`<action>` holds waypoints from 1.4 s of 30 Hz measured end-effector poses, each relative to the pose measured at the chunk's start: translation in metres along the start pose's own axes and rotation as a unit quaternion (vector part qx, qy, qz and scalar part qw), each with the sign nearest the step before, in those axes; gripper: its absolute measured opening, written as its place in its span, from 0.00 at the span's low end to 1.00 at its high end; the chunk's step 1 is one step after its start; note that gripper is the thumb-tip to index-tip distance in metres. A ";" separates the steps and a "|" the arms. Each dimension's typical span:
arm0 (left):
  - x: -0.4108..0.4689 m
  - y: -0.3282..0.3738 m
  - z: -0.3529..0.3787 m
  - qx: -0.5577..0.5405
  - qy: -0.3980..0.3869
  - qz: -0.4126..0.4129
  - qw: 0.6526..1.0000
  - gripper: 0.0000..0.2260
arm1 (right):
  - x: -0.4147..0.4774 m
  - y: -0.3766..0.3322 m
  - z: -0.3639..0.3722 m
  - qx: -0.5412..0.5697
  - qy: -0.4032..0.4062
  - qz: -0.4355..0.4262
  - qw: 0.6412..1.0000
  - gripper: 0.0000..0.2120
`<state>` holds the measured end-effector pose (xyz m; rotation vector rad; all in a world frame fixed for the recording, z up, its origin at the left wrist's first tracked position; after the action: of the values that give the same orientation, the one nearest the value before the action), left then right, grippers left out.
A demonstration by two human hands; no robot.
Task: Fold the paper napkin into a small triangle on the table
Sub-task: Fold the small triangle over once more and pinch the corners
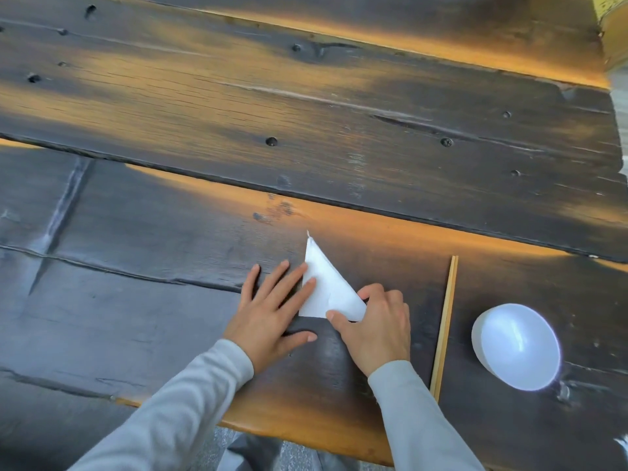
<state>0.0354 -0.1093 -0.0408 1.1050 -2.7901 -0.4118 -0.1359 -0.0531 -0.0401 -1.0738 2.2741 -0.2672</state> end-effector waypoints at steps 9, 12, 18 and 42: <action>-0.012 0.017 0.003 -0.066 0.099 -0.047 0.992 0.17 | -0.006 0.008 0.004 0.152 0.004 0.039 0.988 0.14; -0.010 0.017 0.002 -0.062 0.117 -0.047 0.990 0.16 | -0.013 0.018 0.009 0.206 -0.008 0.062 0.977 0.24; -0.007 0.031 -0.005 -0.017 0.182 -0.026 0.983 0.14 | -0.035 0.021 0.006 0.282 0.009 0.051 0.958 0.23; 0.012 0.020 -0.010 -0.175 0.109 -0.098 0.974 0.14 | 0.002 -0.001 -0.027 0.300 -0.117 -0.098 0.942 0.20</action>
<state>0.0160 -0.1059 -0.0255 1.2521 -2.3127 -0.7213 -0.1522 -0.0571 -0.0194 -0.9376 1.7011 -0.8107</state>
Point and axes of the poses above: each hand's wrist, its own x-axis towards the middle knuckle, its own z-axis out of the palm, y = z × x, the point moved 8 cm from there along x, towards the middle knuckle, and after that the axes turned 2 degrees about x, right-handed, at the moved point
